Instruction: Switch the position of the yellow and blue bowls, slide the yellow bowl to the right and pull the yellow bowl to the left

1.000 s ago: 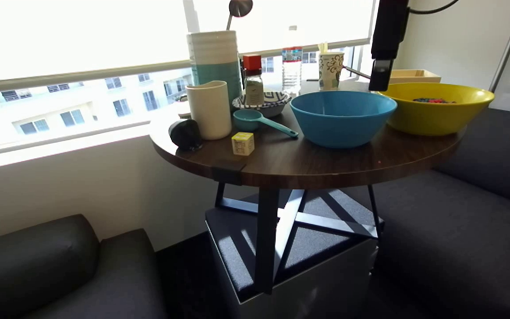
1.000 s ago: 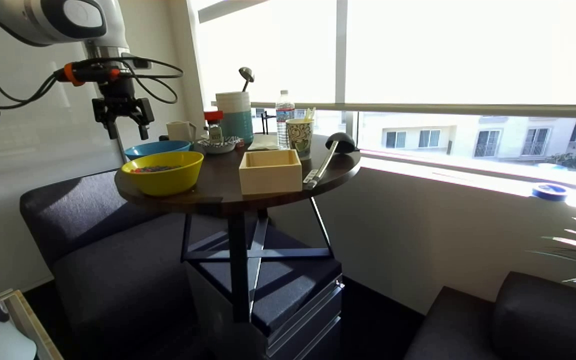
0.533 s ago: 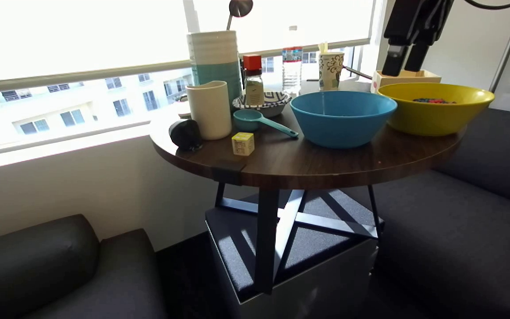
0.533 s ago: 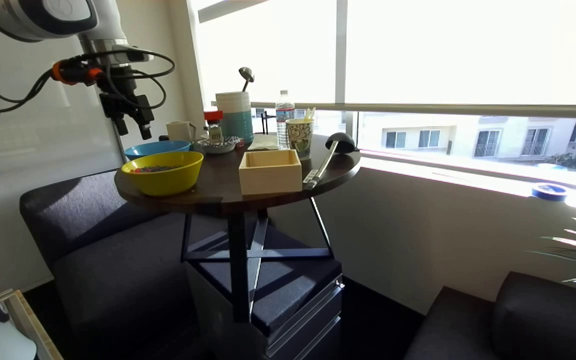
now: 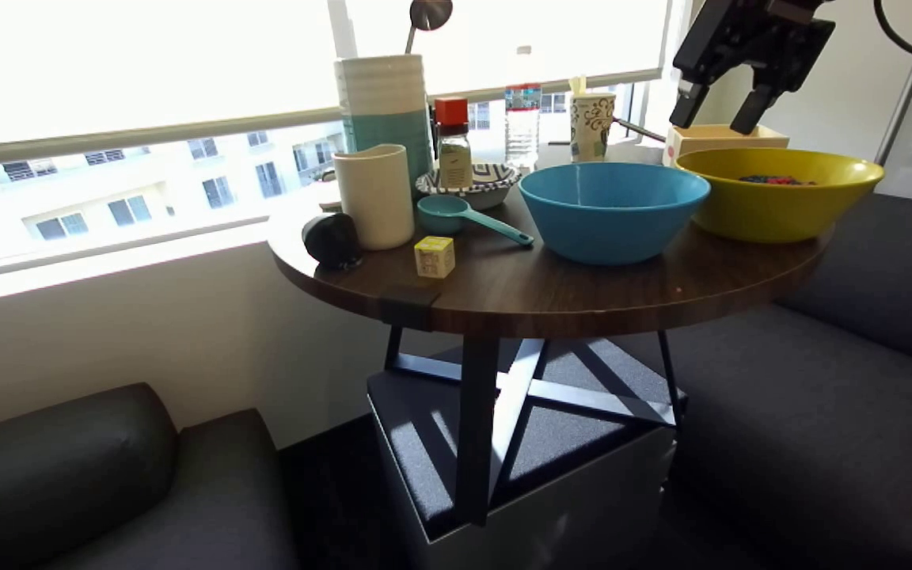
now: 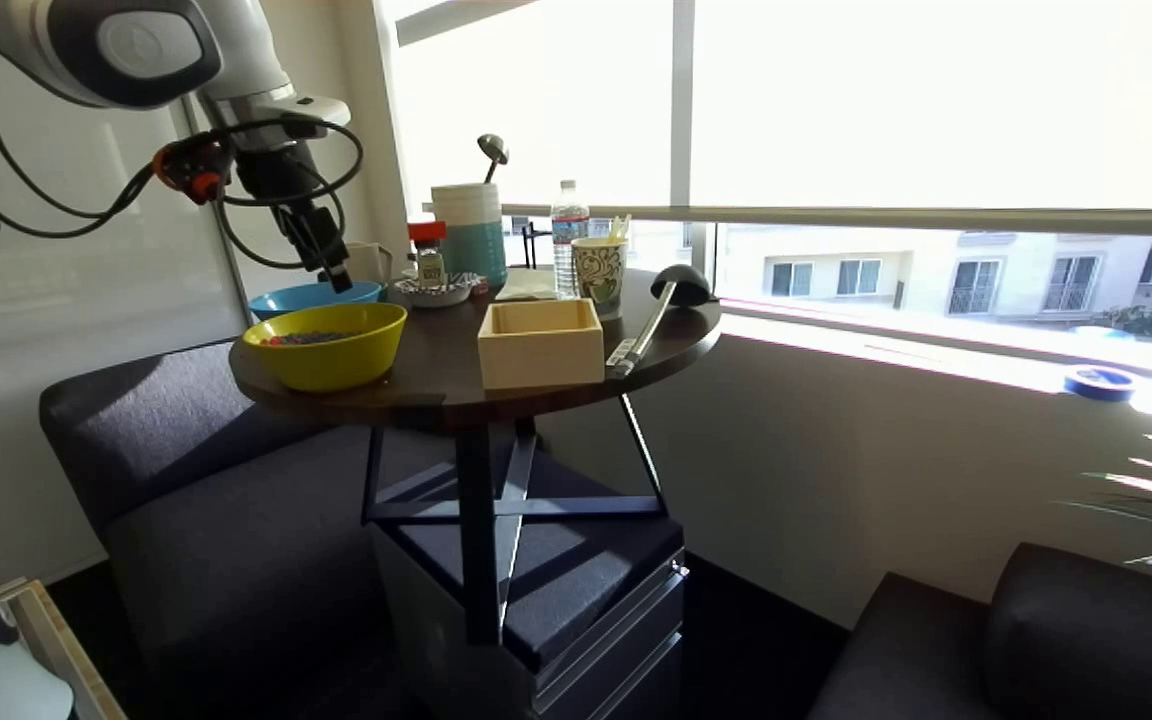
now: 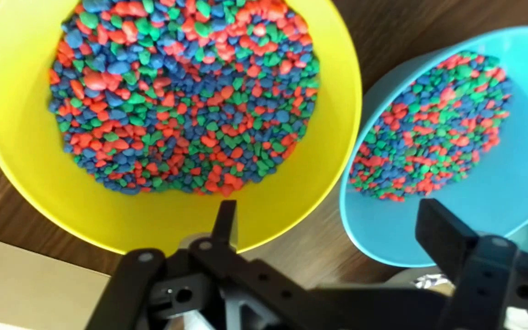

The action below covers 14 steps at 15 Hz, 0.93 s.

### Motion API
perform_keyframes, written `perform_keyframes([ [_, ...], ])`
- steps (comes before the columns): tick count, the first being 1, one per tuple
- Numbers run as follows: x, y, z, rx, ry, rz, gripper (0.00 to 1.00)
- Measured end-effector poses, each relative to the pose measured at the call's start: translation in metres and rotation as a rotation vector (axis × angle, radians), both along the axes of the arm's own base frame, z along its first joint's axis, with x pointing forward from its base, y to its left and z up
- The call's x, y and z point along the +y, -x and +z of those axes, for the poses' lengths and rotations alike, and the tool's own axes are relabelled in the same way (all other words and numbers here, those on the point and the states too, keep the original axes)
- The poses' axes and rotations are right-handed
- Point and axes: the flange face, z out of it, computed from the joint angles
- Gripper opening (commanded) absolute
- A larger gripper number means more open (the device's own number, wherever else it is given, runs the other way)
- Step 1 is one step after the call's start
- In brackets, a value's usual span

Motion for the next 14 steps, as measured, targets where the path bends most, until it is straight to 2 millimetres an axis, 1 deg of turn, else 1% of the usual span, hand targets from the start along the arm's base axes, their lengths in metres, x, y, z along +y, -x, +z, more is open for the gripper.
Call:
perform_keyframes([
  [2, -0.013, -0.003, -0.003, -0.017, -0.032, -0.043, 1.0],
  [5, -0.025, -0.007, -0.008, -0.018, -0.077, -0.088, 1.0],
  [11, -0.038, -0.019, -0.026, 0.03, -0.131, -0.138, 1.0],
  [14, -0.045, -0.029, -0.029, 0.038, -0.154, -0.16, 1.0],
])
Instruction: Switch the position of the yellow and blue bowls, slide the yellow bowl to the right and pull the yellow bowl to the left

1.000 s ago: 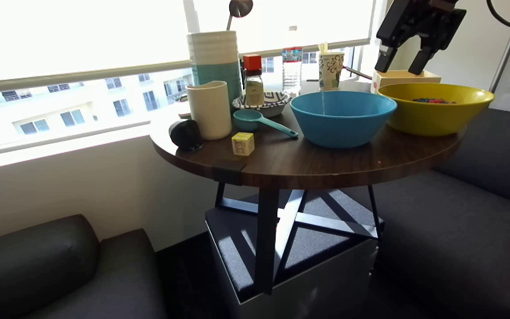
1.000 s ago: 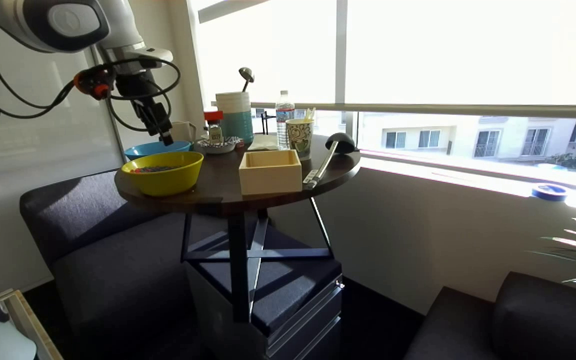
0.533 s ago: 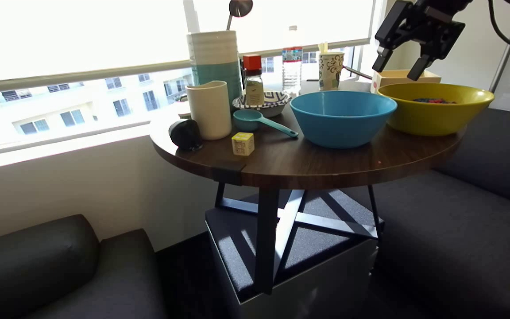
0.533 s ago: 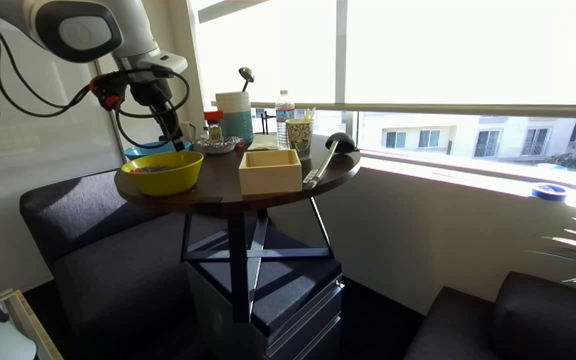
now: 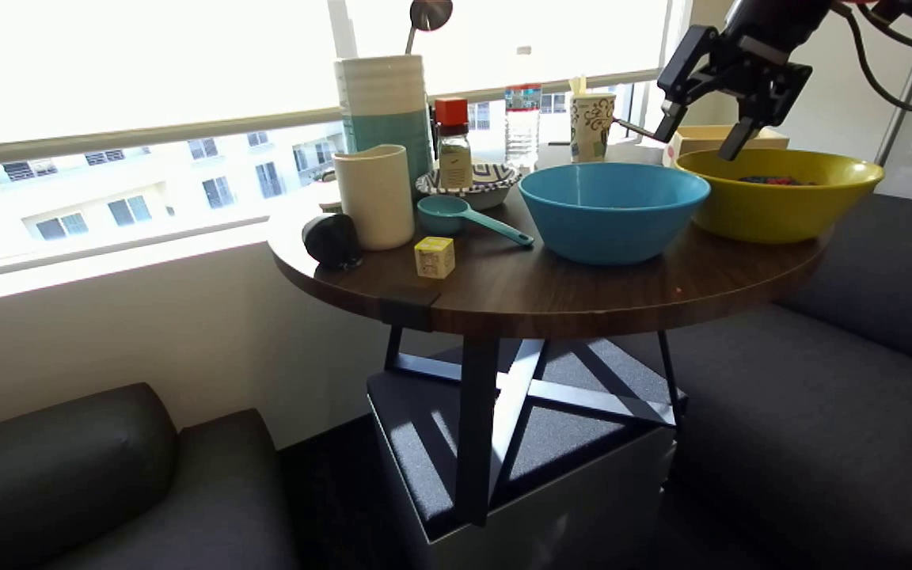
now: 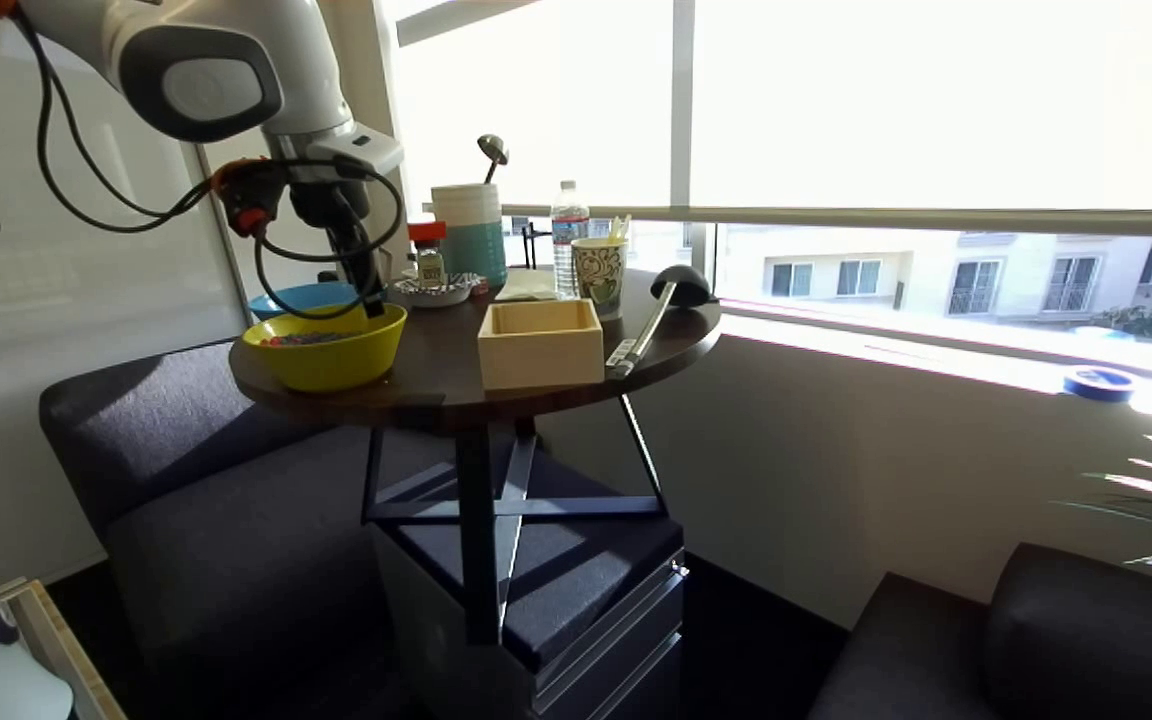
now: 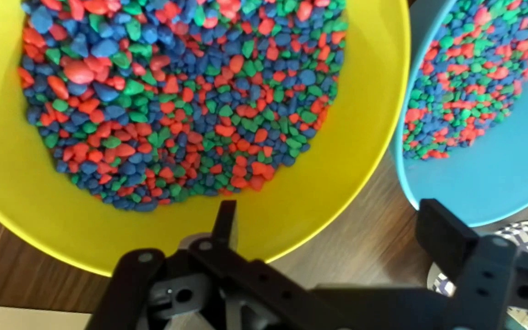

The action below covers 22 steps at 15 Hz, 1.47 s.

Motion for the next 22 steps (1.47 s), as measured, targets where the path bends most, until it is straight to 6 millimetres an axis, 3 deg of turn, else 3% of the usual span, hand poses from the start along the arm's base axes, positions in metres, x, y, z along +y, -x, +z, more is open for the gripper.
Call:
perform_keyframes([
  [9, -0.016, -0.039, -0.001, -0.007, -0.06, -0.003, 1.0],
  [22, -0.016, -0.109, -0.001, -0.031, -0.03, 0.124, 1.0],
])
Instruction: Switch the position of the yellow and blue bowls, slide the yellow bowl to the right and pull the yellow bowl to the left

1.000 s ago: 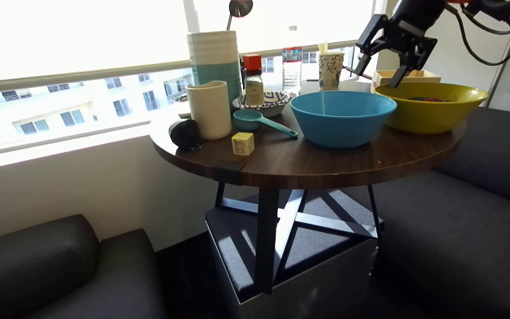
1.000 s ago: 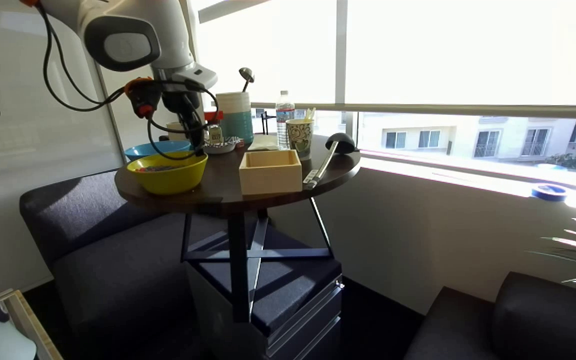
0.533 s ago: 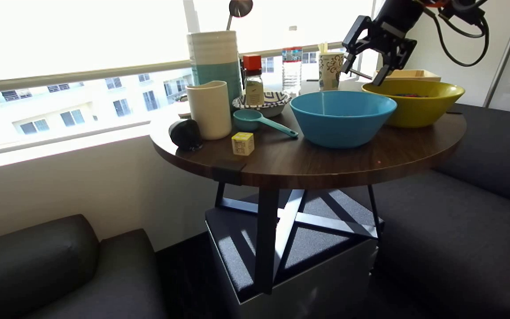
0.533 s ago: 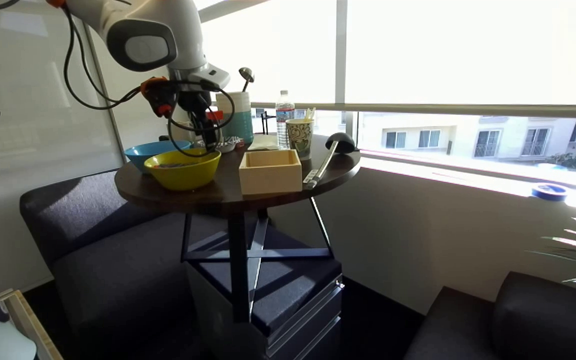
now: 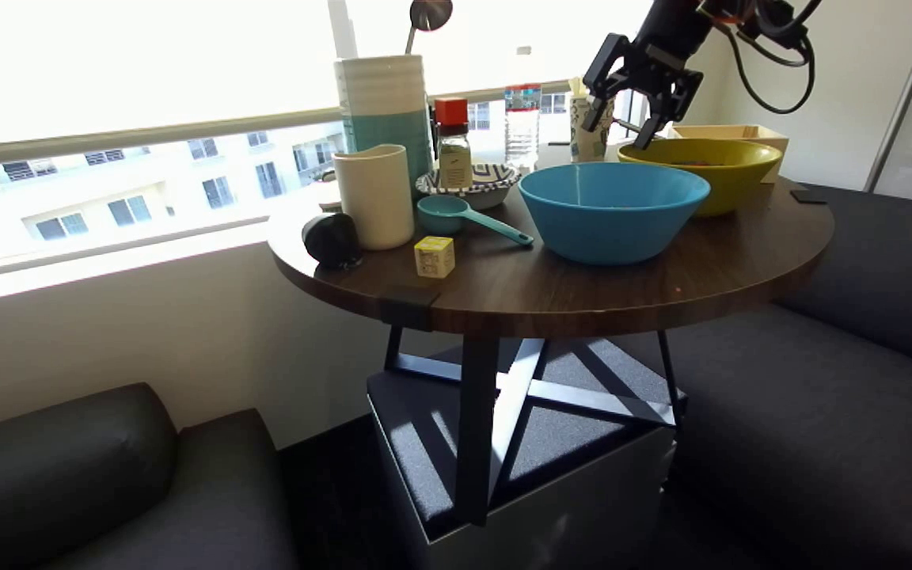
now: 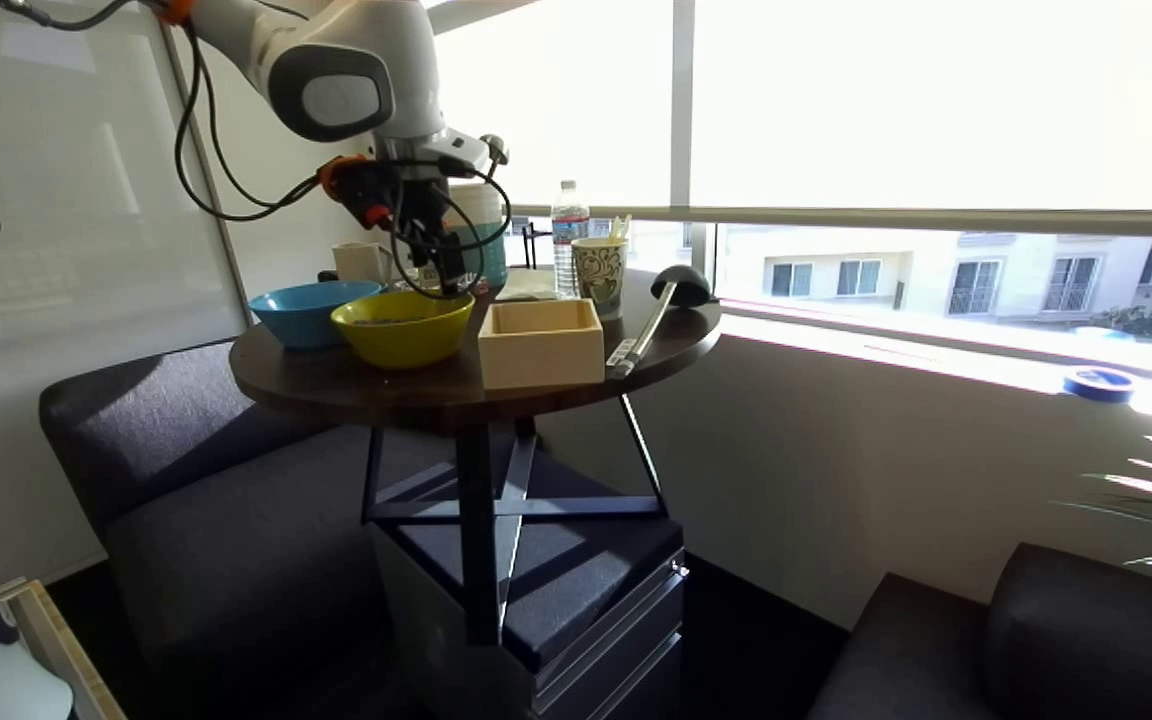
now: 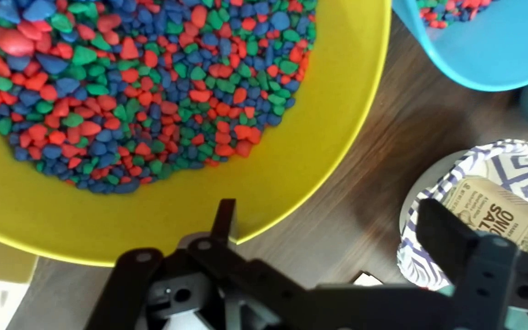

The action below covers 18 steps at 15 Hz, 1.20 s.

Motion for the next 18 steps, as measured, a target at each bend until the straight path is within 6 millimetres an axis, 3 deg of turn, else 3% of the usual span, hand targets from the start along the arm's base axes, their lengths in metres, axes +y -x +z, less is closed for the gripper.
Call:
perform_keyframes([
  [6, 0.014, -0.03, 0.0, 0.004, 0.02, 0.11, 1.0],
  [11, 0.025, -0.043, 0.001, 0.023, 0.06, 0.192, 1.0],
  [14, 0.035, -0.042, 0.005, 0.051, 0.138, 0.258, 1.0],
  [18, 0.062, -0.024, 0.02, 0.136, 0.291, 0.359, 1.0],
])
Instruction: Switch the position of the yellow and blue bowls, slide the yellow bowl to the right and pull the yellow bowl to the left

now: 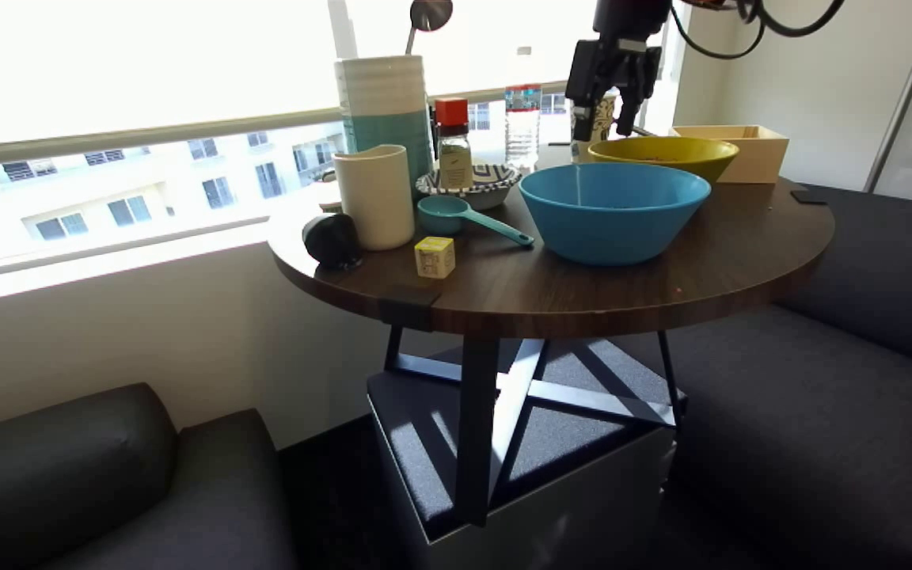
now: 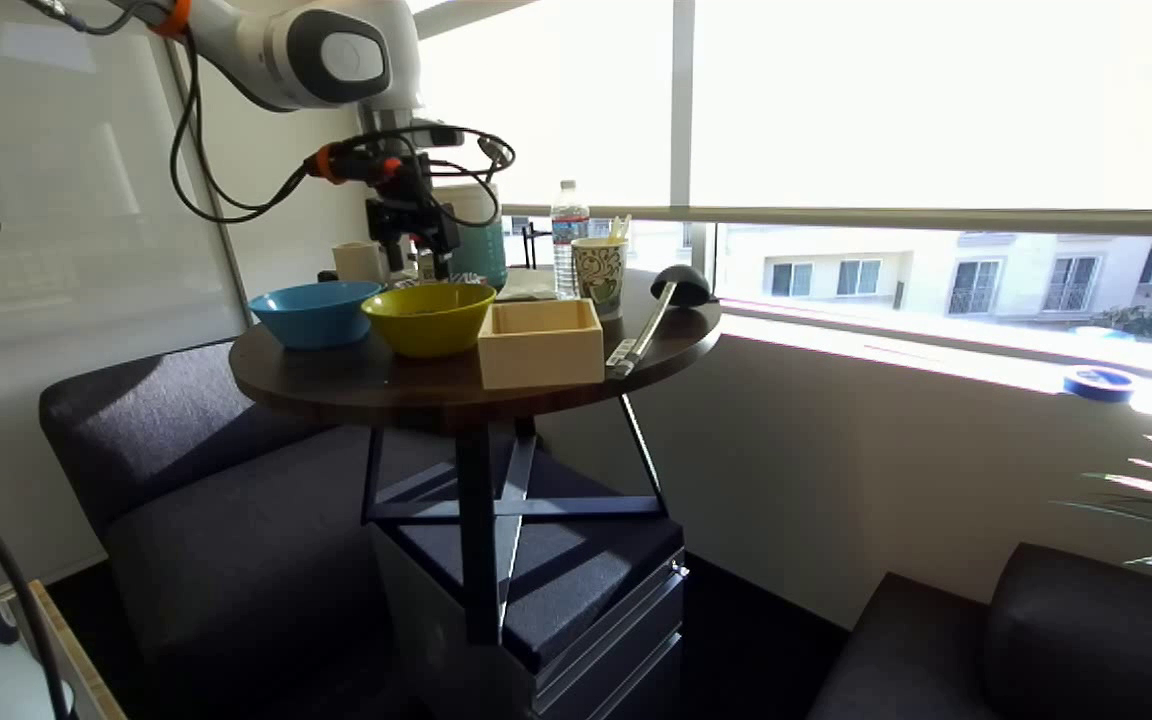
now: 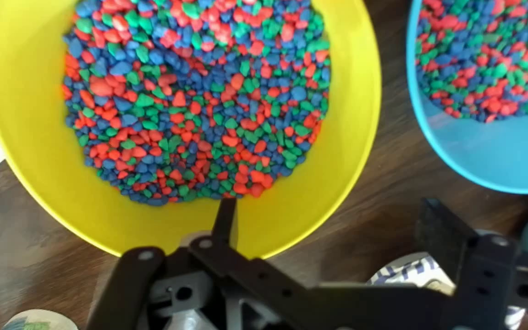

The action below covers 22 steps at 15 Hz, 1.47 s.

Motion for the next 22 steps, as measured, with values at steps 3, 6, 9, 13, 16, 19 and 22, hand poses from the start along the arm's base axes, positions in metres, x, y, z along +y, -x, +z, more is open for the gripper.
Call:
perform_keyframes([
  [3, 0.029, 0.021, 0.015, 0.047, 0.109, 0.087, 1.0],
  [6, 0.056, 0.044, 0.026, 0.058, 0.195, 0.176, 1.0],
  [9, 0.073, 0.068, 0.034, 0.035, 0.252, 0.24, 1.0],
  [13, 0.08, 0.097, 0.044, -0.039, 0.261, 0.265, 1.0],
  [16, 0.079, 0.114, 0.05, -0.113, 0.259, 0.267, 1.0],
  [19, 0.077, 0.126, 0.053, -0.164, 0.254, 0.269, 1.0],
  [22, 0.073, 0.132, 0.051, -0.167, 0.255, 0.276, 1.0],
])
